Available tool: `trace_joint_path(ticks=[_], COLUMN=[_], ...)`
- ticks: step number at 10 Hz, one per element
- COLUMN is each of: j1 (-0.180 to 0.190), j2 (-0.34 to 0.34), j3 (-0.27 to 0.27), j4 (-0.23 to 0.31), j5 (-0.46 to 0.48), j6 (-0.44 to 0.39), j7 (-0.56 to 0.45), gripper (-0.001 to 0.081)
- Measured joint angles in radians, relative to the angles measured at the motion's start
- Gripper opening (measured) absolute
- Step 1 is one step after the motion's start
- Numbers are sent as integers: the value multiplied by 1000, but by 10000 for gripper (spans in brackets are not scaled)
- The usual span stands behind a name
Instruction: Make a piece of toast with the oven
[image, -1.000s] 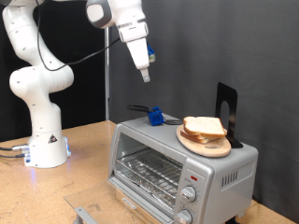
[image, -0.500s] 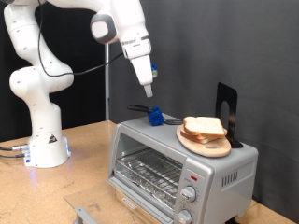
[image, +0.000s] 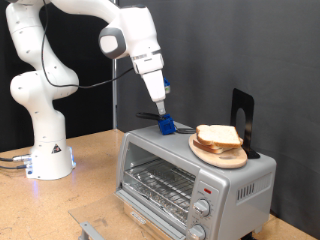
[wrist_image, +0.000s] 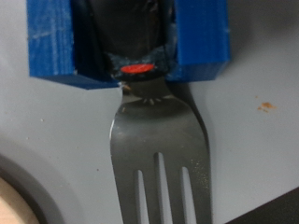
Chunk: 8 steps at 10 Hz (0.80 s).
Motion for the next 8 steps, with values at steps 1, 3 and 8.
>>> trace_joint_path(ticks=[1, 3, 8], j1=[0, 0, 0], j2=[10, 30, 77], j3=[1, 6, 12], j4=[-1, -4, -8], j5=[0, 0, -1], j6=[8, 22, 66], j7=[-3, -7, -8], gripper=[806, 806, 806])
